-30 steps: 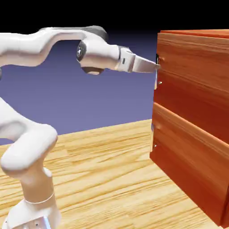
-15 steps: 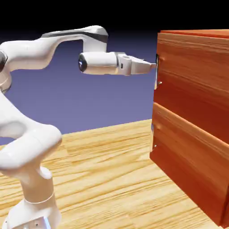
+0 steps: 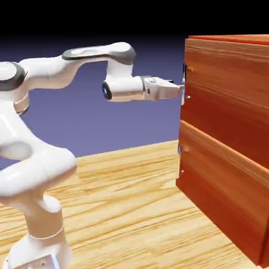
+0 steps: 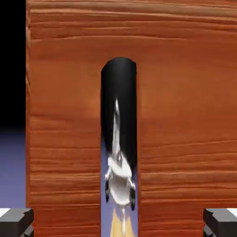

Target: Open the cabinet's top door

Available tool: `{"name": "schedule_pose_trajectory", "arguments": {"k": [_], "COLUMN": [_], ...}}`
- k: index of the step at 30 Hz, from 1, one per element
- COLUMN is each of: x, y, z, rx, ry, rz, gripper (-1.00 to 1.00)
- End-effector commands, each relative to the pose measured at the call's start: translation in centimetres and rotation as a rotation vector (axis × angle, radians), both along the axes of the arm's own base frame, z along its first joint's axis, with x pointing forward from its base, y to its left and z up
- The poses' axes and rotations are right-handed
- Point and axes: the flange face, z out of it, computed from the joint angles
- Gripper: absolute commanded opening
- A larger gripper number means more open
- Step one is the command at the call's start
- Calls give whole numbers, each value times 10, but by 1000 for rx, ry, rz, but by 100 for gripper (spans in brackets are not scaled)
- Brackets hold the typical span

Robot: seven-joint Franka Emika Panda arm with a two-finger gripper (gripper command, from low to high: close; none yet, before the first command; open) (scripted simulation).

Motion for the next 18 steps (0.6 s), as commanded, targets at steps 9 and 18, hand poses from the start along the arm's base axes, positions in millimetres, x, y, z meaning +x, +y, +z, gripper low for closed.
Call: {"name": "schedule_pose_trajectory", "arguments": {"k": [9,18], "x": [-33,-79], "y": [-15,-36], "z": [0,0], "rx": [1,3], "ry": [0,-4], "rz": [94,201], "gripper": [-100,-100]}}
